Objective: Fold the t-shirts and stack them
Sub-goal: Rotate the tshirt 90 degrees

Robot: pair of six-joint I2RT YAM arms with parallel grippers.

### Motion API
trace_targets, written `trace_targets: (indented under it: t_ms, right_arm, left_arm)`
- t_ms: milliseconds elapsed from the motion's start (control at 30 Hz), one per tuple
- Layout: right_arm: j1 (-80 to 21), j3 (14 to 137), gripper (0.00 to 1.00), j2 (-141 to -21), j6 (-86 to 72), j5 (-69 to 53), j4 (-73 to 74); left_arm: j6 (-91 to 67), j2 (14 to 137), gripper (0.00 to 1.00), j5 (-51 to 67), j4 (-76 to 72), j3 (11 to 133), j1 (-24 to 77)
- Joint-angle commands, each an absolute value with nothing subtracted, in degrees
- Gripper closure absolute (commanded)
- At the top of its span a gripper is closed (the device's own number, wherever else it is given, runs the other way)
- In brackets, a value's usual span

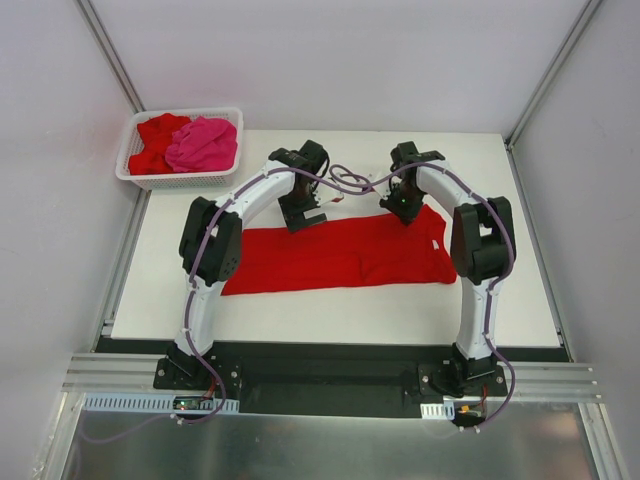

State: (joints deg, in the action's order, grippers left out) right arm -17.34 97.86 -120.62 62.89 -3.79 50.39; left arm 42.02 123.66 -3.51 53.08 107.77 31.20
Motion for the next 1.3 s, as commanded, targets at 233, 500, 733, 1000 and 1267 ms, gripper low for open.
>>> trace_targets:
  t_ms: [233,500,733,1000,1267]
  right_arm:
    - [-17.3,100.2,0.99,-120.1,63.1,-3.9,51.9]
    - [-17.3,99.1,0.35,-118.7,65.5,-4.5,51.3]
    - [-17.4,96.2,0.26,-117.5,73.5,-4.6,49.2]
    - [-17.3,98.0,0.60,-119.2,80.0,-5.6,49.2]
    - [-17.3,99.1,0.88,-119.5,80.8,-6.5,50.7]
  left_arm:
    - [42.4,124.9,0.01,-3.6,54.2,108.4,32.4]
    - [42.5,124.8,0.01,-3.6,54.3,107.8,32.3]
    - [42.9,123.4,0.01,-3.6,54.1,105.3,32.3]
    - [41.7,121.6,0.01,-5.6,53.2,104.6,29.3]
    - [42.9,115.7,0.01,-6.9,53.0,100.1,20.7]
